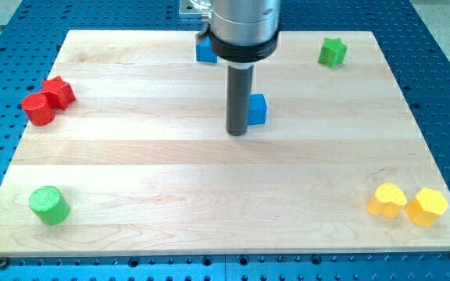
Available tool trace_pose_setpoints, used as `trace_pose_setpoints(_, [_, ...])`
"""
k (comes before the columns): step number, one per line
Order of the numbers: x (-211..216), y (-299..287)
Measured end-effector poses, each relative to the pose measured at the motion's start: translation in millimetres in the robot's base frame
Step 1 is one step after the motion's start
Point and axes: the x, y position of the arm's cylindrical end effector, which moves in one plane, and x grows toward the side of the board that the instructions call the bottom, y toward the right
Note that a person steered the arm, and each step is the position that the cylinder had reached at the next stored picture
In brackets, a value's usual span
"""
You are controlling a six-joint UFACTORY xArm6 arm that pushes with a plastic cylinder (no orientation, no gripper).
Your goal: Push the cube into the triangle
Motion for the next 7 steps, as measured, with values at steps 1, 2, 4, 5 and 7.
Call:
trace_pose_setpoints(1, [17.9, 0.0])
trace_pose_setpoints(2, [-7.8, -0.2])
trace_pose_setpoints(4, [-6.9, 38.1])
trace_pose_setpoints(5, [-52.3, 31.7])
trace_pose_setpoints(7, [-48.3, 59.2])
